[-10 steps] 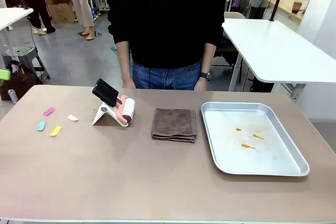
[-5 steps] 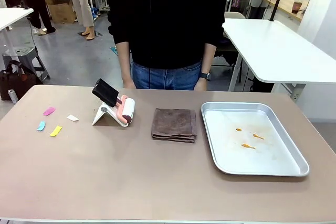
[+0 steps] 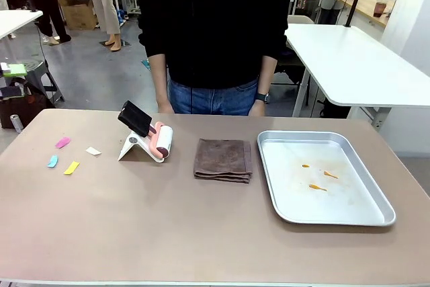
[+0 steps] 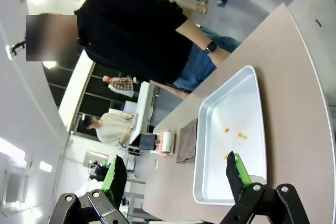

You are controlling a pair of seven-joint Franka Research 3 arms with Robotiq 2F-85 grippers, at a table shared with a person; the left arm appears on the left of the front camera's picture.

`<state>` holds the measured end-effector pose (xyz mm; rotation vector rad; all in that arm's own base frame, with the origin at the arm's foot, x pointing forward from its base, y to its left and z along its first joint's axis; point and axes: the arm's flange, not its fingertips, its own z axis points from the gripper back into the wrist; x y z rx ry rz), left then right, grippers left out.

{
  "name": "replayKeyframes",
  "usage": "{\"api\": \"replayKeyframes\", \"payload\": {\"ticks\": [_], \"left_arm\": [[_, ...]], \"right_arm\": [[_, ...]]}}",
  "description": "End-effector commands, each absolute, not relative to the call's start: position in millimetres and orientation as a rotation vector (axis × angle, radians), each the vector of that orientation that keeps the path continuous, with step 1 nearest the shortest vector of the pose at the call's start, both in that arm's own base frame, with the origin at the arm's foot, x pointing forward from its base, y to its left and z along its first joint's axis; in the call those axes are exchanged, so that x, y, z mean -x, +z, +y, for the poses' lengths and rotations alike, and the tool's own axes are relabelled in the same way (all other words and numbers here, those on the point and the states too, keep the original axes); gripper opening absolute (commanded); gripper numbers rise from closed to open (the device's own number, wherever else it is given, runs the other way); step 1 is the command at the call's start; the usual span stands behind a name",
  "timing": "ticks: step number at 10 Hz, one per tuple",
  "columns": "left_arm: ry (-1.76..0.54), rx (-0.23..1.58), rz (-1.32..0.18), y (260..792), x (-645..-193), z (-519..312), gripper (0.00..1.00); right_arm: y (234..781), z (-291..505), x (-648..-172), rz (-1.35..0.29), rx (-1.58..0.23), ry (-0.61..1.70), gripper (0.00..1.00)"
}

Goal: Clean the surface of the table.
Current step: Hold the Lint Roller with your left hand and the towel with your right hand.

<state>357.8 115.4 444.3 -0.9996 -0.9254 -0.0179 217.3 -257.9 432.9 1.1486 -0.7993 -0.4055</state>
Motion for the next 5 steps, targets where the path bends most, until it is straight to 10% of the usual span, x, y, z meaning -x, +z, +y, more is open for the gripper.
{"api": "replayKeyframes", "payload": {"ticks": [1,5], "left_arm": [[-0.038,0.965,-0.946,436.3,-310.6,83.7,1.0],[-0.214,0.829,-0.89,475.7,-331.1,45.9,1.0]], "right_arm": [[436.2,-212.2,-213.5,-0.821,-1.08,-0.375,1.0],[487.1,-85.7,-265.2,-0.745,-0.785,-0.099,1.0]]}}
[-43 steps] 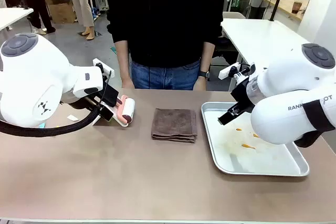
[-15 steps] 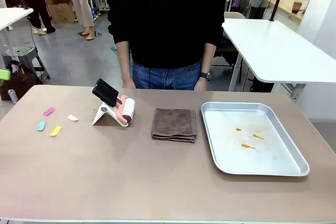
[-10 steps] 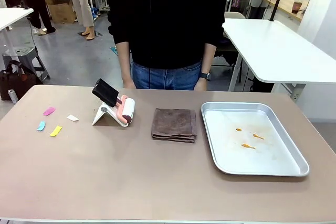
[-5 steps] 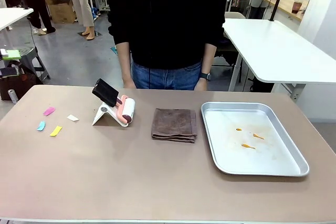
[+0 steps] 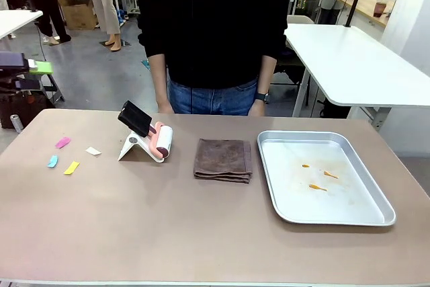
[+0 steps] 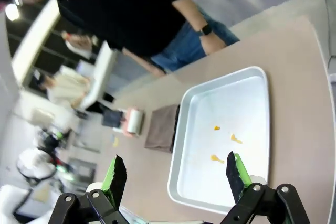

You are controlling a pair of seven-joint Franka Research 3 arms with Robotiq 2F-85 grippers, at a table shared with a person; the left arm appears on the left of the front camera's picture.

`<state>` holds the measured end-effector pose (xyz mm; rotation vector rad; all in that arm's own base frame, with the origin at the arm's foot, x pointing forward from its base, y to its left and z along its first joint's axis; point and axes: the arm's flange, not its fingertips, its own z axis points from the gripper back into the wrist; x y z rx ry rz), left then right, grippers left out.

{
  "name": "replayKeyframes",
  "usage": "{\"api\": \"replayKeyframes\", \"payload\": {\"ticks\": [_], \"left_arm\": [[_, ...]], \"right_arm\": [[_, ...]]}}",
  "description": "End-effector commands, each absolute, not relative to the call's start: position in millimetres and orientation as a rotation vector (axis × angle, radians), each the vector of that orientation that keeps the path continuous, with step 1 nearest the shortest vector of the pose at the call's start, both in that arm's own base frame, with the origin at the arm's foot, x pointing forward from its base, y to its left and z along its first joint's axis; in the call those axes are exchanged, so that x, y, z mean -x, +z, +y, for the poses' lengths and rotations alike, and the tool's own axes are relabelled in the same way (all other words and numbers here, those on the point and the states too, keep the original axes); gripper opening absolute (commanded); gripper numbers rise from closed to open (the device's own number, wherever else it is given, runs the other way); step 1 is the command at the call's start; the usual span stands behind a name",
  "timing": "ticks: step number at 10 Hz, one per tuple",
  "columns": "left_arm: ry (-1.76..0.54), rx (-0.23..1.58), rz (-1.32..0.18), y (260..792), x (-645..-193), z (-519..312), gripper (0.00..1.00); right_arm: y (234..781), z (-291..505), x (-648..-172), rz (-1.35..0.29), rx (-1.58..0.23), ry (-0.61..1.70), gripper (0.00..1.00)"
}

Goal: Clean the surface of the table.
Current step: Hold the Lint Roller with your left hand and the towel with your right hand.

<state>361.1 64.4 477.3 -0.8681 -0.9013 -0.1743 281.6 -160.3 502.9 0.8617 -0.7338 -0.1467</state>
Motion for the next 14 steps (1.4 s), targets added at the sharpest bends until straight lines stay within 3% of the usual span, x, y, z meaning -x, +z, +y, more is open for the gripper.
{"api": "replayKeyframes", "payload": {"ticks": [1,3,7,11,14], "left_arm": [[-0.281,0.798,-0.86,487.1,-343.4,36.1,1.0],[-0.376,0.722,-0.777,496.5,-369.8,11.5,1.0],[-0.59,0.526,-0.606,509.2,-418.0,-43.8,1.0],[-0.709,0.452,-0.418,471.3,-450.5,-91.2,1.0],[-0.706,0.459,-0.451,468.5,-442.0,-78.7,1.0]], "right_arm": [[493.2,-47.1,-284.9,-0.693,-0.697,-0.026,1.0],[490.2,18.4,-327.9,-0.609,-0.546,0.104,1.0],[452.5,159.8,-405.1,-0.403,-0.447,0.473,1.0],[422.4,228.2,-427.2,-0.332,-0.483,0.583,1.0],[417.5,228.6,-421.4,-0.318,-0.478,0.584,1.0]]}}
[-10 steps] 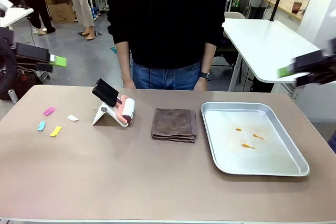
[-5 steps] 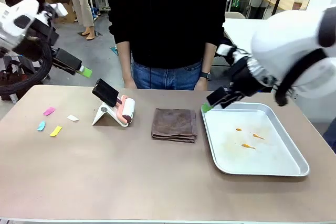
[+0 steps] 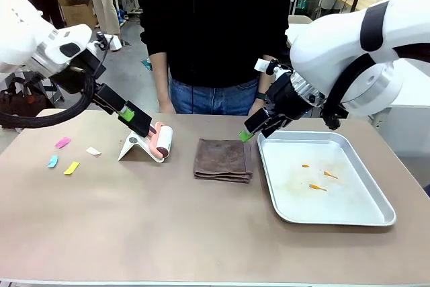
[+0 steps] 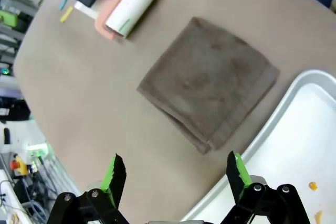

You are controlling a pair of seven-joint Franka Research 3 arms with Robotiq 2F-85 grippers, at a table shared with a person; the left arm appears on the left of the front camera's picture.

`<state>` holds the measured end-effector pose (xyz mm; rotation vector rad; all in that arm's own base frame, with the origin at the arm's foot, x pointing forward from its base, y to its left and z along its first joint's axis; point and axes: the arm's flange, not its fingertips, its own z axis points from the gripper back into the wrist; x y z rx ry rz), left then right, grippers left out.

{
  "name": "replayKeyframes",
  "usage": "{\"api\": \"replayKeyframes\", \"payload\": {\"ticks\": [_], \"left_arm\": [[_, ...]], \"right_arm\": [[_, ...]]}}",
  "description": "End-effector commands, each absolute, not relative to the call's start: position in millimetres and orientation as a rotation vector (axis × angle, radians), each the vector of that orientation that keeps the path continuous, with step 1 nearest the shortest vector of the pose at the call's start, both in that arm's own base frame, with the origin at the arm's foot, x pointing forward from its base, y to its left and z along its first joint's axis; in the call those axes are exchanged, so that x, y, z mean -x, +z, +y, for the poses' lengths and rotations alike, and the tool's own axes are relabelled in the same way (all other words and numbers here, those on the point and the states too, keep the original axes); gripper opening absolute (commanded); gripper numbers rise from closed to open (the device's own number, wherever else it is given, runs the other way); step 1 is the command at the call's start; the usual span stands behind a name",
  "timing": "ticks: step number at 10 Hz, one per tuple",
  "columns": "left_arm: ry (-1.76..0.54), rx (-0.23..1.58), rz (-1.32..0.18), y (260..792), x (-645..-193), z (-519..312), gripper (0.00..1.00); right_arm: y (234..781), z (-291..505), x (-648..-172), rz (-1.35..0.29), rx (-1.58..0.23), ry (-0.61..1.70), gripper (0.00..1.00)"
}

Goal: Clean the surface of the table.
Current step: Hold the Lint Roller with your left hand and the towel with your right hand.

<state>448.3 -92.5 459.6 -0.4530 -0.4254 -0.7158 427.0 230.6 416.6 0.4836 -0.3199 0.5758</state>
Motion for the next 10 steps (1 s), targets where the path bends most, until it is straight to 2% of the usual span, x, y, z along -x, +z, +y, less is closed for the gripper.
{"api": "replayKeyframes", "payload": {"ticks": [1,3,4,7,10], "left_arm": [[-0.706,0.459,-0.451,468.5,-442.0,-78.7,1.0],[-0.703,0.456,-0.44,465.2,-447.8,-84.7,1.0],[-0.611,0.49,-0.367,467.3,-461.3,-78.0,1.0],[-0.452,0.591,-0.338,464.6,-481.0,-58.5,1.0],[-0.391,0.619,-0.268,440.2,-499.2,-61.3,1.0]], "right_arm": [[417.5,228.6,-421.4,-0.318,-0.478,0.584,1.0],[416.4,230.5,-426.4,-0.319,-0.484,0.576,1.0],[417.5,236.4,-432.8,-0.298,-0.491,0.541,1.0],[400.7,238.8,-465.3,-0.255,-0.645,0.372,1.0],[374.1,254.3,-486.6,-0.188,-0.578,0.246,1.0]]}}
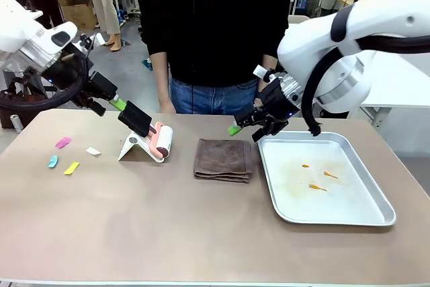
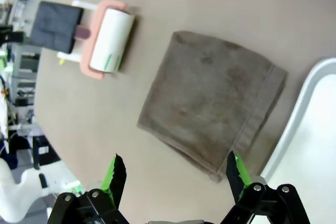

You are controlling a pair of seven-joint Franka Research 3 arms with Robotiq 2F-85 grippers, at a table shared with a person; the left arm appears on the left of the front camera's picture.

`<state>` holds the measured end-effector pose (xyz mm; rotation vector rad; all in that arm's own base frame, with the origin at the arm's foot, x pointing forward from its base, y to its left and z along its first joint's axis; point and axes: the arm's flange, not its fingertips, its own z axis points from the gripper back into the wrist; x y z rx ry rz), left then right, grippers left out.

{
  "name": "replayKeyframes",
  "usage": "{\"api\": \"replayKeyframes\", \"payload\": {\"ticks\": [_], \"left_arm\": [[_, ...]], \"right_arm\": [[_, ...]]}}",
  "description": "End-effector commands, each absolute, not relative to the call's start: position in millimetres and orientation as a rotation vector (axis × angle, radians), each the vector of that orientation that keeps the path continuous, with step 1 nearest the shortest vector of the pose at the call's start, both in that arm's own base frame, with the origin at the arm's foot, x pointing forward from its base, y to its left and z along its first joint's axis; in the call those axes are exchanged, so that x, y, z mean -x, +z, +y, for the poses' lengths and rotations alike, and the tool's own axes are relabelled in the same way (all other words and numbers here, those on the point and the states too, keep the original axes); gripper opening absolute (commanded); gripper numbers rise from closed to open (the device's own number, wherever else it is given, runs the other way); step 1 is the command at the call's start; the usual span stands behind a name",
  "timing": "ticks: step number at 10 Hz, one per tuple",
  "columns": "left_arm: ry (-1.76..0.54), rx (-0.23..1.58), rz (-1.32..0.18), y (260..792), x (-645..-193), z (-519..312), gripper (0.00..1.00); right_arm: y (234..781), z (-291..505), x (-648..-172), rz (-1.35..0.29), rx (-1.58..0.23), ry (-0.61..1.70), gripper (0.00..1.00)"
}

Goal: Clean the surface of the table.
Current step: Hold the Lint Roller with your left hand and the towel with your right hand.

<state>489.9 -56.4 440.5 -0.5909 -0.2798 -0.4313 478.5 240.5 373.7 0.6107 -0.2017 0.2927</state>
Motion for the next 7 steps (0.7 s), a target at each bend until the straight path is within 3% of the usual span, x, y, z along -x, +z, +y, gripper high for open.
{"api": "replayKeyframes", "payload": {"ticks": [1,7], "left_arm": [[-0.355,0.628,-0.276,431.3,-505.5,-61.8,1.0],[-0.143,0.661,-0.303,390.9,-525.6,-57.0,1.0]], "right_arm": [[366.5,261.3,-490.0,-0.17,-0.559,0.248,1.0],[341.3,283.7,-491.7,-0.137,-0.477,0.266,1.0]]}}
